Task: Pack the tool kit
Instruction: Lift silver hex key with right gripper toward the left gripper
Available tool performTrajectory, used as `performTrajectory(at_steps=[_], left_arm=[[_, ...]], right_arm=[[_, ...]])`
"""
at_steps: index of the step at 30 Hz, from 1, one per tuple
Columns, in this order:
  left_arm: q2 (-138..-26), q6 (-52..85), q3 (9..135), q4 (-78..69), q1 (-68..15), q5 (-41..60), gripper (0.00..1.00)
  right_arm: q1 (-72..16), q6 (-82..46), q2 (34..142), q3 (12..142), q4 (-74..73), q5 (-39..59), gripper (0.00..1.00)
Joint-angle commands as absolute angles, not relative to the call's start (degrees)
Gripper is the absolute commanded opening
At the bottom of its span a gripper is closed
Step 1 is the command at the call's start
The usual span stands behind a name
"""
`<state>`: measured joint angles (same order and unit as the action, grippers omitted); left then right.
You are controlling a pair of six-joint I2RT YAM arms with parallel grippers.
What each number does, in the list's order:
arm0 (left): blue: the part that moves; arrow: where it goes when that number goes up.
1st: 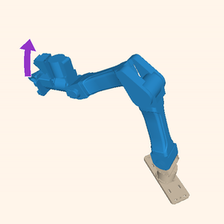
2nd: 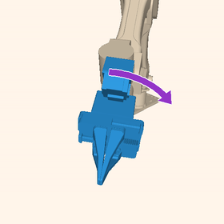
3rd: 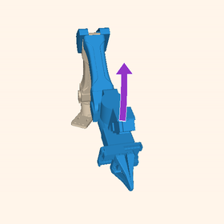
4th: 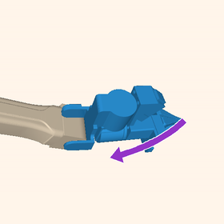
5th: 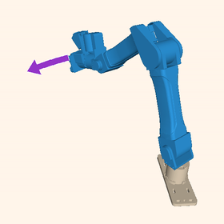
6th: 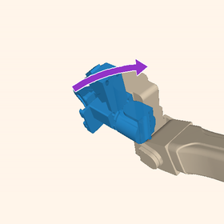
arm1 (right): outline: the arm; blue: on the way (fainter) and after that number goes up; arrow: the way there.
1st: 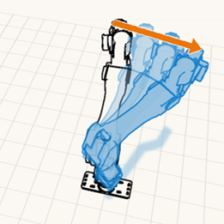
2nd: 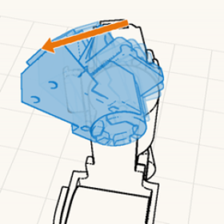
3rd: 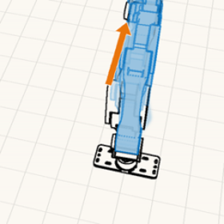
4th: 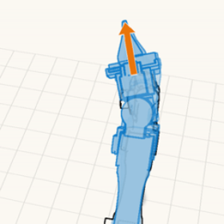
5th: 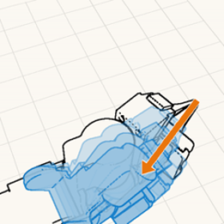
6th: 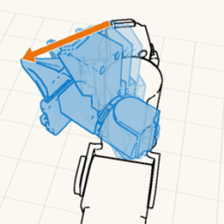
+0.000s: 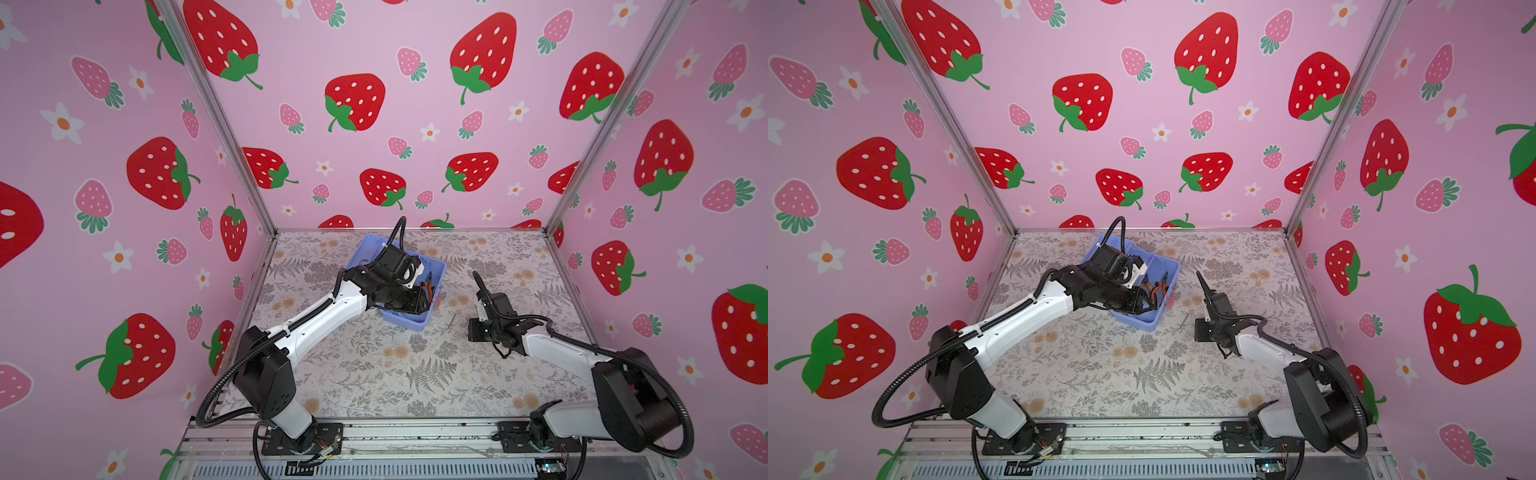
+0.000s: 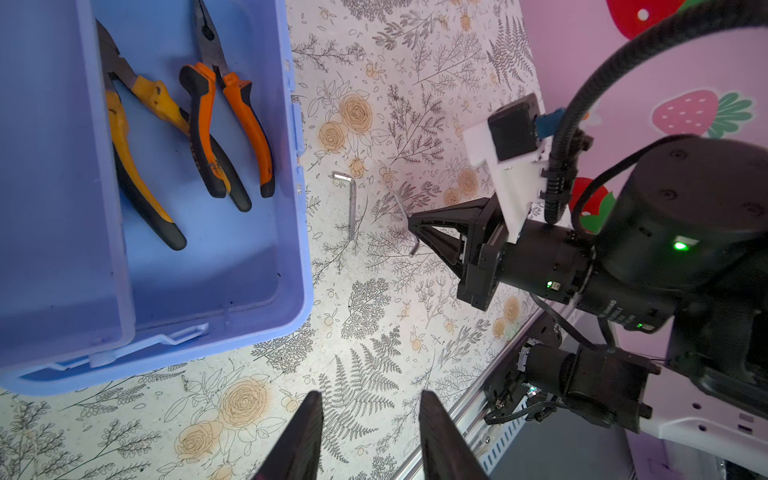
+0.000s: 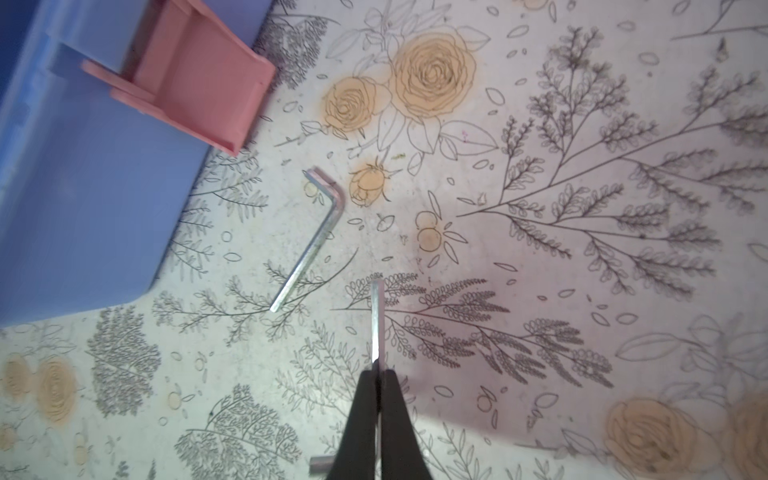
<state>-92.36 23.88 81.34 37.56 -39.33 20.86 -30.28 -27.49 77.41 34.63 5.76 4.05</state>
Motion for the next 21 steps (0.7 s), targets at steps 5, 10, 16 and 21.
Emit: performTrajectory(at_steps=[5,10,16,21], left_arm=[[-93.44,23.62,84.16,38.69,-39.73,22.63,0.46],[-93.60,23.63,83.98,38.53,-39.84,22.66,0.53],[-94.15,24.01,83.54,37.72,-40.00,23.57,0.56],[-95.30,25.27,82.94,36.54,-40.08,25.06,0.59]], right_arm=[[-30.59,-29.27,71.59,33.62,1.66,12.67,0.00],[-30.68,-29.97,69.16,33.49,-0.10,16.85,0.00],[-31.92,-30.44,68.08,33.09,-2.09,19.90,0.00],[-34.28,-32.39,67.77,33.11,-6.03,22.73,0.00]])
